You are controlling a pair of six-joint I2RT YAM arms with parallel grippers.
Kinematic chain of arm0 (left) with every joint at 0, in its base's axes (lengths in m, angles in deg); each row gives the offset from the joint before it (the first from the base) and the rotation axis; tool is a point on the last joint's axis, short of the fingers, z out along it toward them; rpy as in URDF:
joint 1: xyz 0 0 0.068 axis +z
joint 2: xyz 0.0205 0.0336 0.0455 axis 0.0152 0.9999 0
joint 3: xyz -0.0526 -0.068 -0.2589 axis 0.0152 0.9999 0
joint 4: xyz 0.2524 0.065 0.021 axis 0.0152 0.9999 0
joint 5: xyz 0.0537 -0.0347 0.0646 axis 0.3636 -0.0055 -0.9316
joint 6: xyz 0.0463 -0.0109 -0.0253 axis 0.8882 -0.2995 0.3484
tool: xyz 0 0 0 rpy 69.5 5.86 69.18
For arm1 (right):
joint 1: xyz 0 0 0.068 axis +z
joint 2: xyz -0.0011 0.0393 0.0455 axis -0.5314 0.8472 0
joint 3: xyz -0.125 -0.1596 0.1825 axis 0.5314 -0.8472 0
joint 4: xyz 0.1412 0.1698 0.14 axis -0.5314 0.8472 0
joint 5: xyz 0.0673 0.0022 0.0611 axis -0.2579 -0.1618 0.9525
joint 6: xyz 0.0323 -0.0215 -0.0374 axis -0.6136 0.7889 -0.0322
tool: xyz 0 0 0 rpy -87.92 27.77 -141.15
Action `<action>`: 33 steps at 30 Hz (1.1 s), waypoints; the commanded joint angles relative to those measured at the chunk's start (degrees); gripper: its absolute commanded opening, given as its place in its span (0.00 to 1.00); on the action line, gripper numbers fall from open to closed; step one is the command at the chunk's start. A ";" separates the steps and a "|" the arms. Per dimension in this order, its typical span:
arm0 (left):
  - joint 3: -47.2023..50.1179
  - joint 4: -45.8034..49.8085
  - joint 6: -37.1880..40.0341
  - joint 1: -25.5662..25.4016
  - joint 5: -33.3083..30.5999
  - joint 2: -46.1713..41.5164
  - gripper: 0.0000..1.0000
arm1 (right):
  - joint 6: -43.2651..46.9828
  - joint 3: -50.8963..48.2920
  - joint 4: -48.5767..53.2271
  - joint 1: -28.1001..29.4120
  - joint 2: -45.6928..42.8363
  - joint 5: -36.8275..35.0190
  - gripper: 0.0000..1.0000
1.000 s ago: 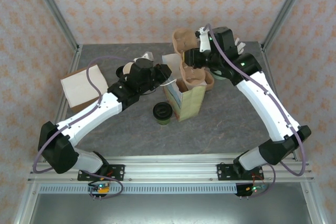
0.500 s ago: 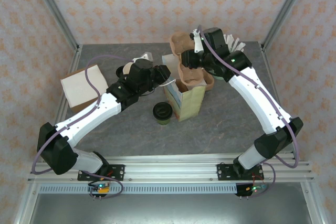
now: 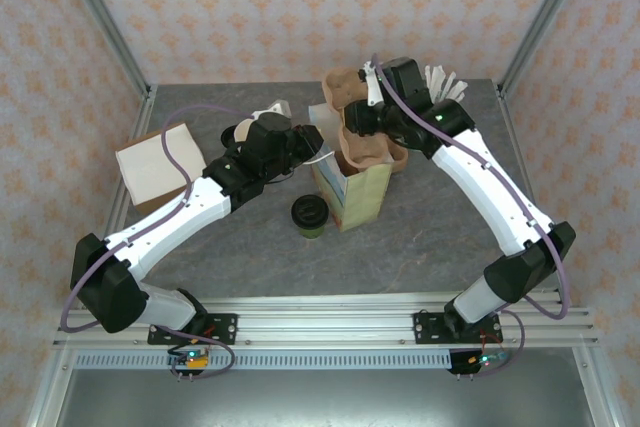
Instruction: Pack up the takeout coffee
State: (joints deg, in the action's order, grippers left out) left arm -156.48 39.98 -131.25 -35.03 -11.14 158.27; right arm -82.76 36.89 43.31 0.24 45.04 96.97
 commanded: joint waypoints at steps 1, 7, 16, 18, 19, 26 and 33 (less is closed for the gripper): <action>0.63 0.78 1.13 0.03 -1.78 -0.67 0.21 | 0.77 -0.81 0.51 0.27 -0.73 -1.59 0.32; 0.61 0.79 1.13 0.04 -1.70 -0.41 0.20 | 0.72 -1.60 0.40 0.30 -0.96 -1.58 0.32; 0.52 0.98 1.36 0.13 -1.87 -0.16 0.19 | 0.63 -1.39 0.68 0.36 -1.23 -1.52 0.32; 0.41 1.04 1.39 0.11 -1.78 -0.15 0.19 | 0.63 -1.26 0.89 0.37 -1.38 -1.51 0.32; 0.31 1.04 1.39 0.13 -1.71 -0.16 0.19 | 0.58 -1.27 0.88 0.42 -1.32 -1.53 0.32; -0.01 1.17 1.52 0.13 -1.61 -0.20 0.19 | 0.46 -1.35 1.51 1.03 -1.89 -2.09 0.32; -0.43 1.51 1.98 0.22 -1.87 0.04 0.19 | 0.46 -2.05 1.75 0.99 -2.03 -3.26 0.31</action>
State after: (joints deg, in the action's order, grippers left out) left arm -156.48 40.19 -130.86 -35.03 -11.16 158.27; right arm -82.76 35.62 43.83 0.94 45.04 95.66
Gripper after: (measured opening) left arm 0.193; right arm 0.317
